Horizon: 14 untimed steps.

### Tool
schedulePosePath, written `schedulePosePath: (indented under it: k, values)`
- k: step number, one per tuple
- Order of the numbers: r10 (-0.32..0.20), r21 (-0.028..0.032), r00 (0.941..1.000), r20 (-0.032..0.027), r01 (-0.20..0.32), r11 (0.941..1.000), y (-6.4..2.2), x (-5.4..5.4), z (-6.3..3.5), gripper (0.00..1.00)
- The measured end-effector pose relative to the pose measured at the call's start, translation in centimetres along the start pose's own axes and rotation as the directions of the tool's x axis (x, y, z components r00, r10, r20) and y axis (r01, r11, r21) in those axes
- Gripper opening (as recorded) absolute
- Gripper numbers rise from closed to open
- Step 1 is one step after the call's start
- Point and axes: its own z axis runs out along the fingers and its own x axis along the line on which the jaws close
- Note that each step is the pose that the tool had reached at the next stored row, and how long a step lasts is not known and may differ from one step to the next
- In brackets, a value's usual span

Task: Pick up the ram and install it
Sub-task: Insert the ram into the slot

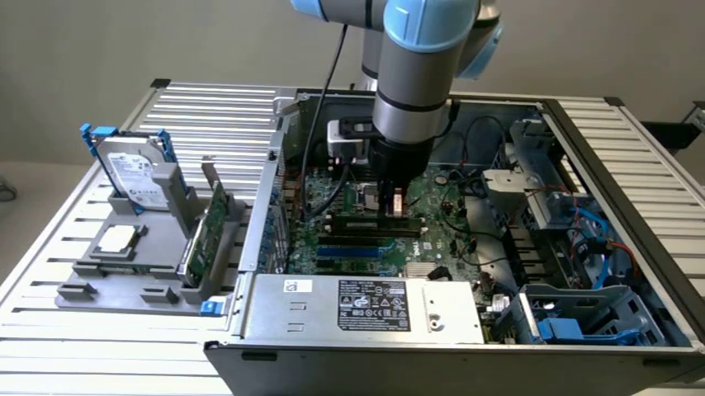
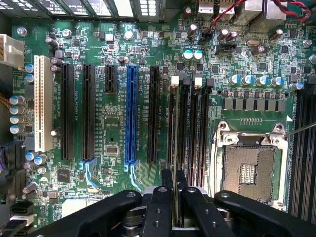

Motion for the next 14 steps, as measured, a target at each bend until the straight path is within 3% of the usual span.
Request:
schedulePosePath:
  k: [14]
  values:
    - [0.0,-0.002,1.0,0.0016,0.0,1.0,-0.01,-0.05,0.21,0.14]
